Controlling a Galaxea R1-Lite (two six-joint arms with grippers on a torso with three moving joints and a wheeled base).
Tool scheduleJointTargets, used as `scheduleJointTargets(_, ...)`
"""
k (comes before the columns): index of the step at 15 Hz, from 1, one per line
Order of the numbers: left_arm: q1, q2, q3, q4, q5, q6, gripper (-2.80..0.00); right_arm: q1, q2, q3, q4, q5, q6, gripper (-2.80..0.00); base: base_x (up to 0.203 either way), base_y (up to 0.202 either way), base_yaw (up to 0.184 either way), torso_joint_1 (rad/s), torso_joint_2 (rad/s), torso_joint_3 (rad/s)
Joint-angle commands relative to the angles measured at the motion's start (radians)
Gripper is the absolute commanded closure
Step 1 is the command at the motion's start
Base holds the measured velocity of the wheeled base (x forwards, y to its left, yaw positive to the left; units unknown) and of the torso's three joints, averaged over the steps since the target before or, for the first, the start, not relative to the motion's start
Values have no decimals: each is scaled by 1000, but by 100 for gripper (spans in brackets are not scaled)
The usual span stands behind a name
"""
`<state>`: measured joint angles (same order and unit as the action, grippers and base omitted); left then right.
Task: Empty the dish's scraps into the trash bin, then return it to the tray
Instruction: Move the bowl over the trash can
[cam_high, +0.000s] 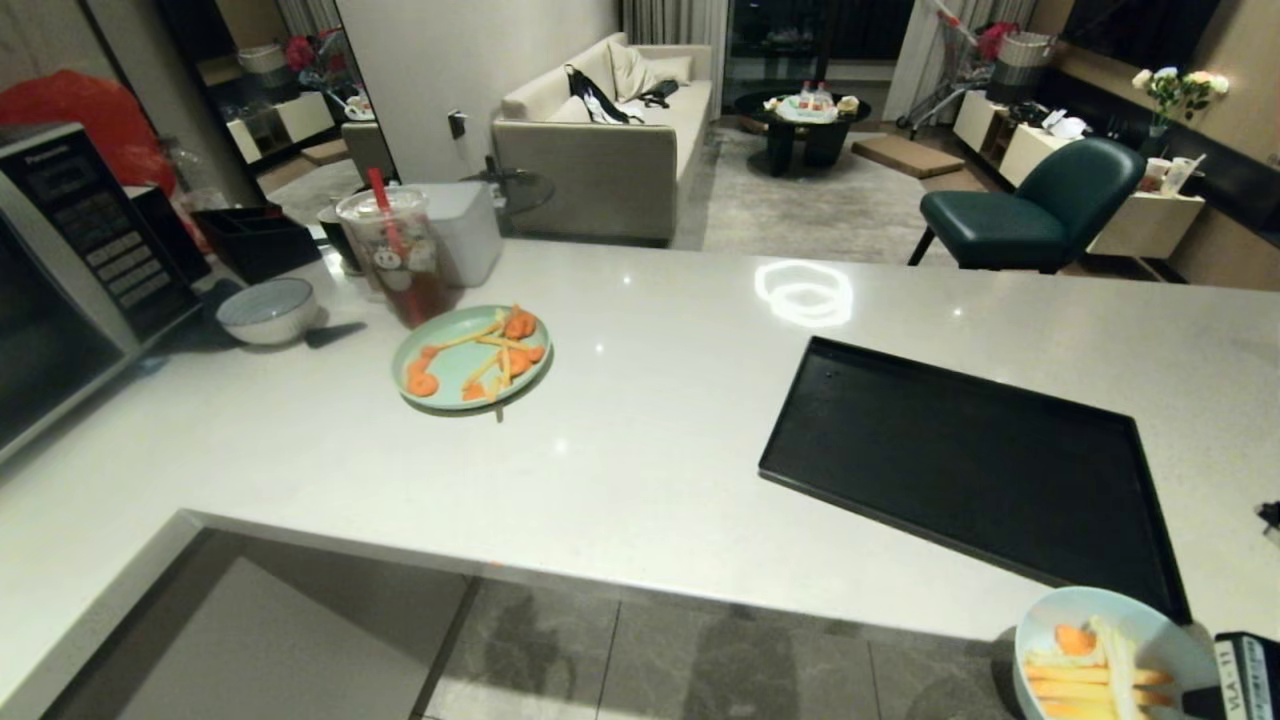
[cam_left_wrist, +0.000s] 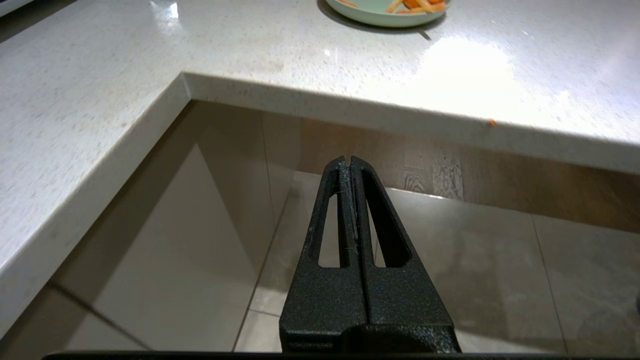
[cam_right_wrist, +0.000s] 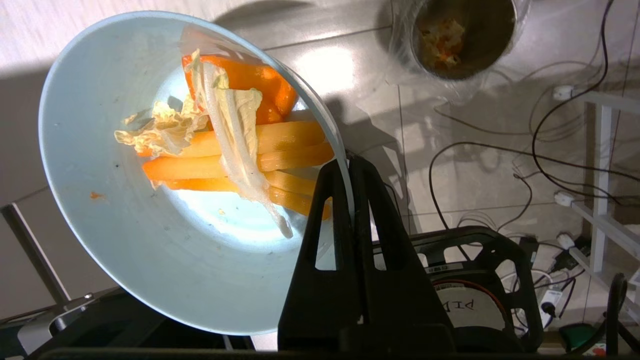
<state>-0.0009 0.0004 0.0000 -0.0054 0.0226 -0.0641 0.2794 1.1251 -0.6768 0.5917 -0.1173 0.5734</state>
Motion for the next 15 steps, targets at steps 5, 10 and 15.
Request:
scheduleJointTargets(5,1,1,0,-1,0,0,0,0,16,0,5,-1,3,0,-194,0,-1,-1,2,1)
scheduleJointTargets(10,1,1,0,-1,0,0,0,1,13,0,5,-1,2,0,-196,0,0,3,1,1)
scheduleJointTargets(15,1,1,0,-1,0,0,0,1,7,4,5,0,2,0,-86,0,-2,-1,3,1)
